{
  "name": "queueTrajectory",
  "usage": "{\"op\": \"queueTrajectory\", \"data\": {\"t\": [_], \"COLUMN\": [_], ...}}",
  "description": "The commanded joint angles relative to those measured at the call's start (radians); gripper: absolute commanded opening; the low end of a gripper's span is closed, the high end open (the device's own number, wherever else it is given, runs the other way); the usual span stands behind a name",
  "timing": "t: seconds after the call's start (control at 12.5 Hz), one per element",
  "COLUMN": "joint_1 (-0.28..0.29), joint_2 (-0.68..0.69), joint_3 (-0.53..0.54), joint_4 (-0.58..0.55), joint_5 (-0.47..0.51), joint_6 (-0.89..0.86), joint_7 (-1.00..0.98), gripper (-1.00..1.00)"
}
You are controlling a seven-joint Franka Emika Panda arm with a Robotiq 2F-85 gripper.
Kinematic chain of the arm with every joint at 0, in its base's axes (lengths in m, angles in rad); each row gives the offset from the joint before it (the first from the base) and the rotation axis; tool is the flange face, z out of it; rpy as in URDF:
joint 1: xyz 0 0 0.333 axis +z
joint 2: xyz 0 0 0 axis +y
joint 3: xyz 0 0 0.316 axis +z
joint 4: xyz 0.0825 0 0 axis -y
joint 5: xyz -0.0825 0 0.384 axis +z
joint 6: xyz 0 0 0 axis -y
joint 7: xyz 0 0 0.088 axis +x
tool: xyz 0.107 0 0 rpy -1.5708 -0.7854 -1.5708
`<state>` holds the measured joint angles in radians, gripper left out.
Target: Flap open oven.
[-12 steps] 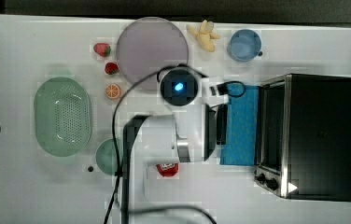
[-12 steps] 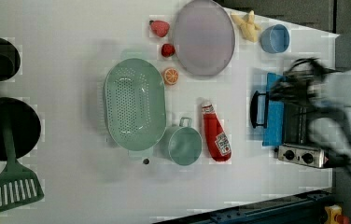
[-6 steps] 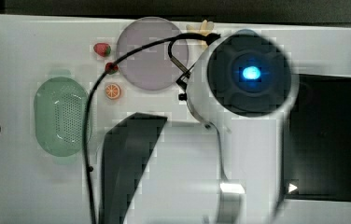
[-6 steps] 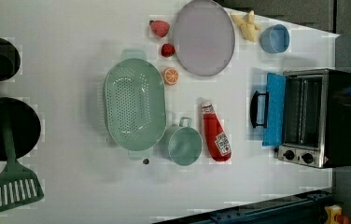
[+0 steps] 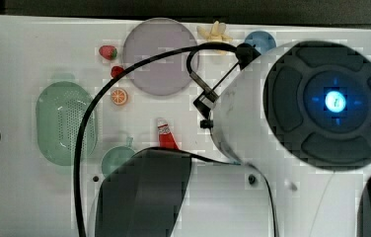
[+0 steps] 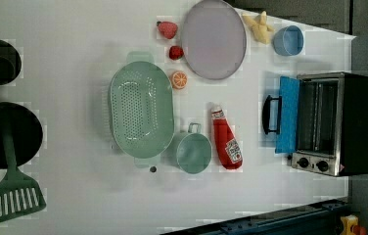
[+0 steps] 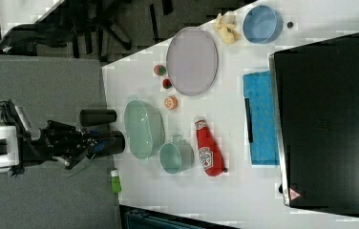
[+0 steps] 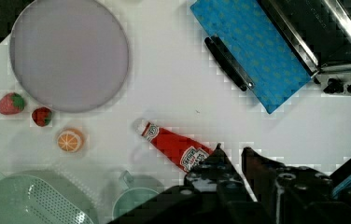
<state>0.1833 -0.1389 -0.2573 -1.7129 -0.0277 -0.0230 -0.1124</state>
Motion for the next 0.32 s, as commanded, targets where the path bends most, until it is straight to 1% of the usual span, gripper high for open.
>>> {"op": "queueTrajectory", "data": {"t": [0.08,0.32], "joint_1": [-0.003,-0.003], "joint_2": [0.046,0.052], "joint_3": [-0.004,-0.003], "joint_4": [-0.011,-0.012], "joint_5": [0.002,0.002], "joint_6": [0.01,0.01], "joint_7": [0.06,0.06], "gripper": [-0.65,-0.65]}}
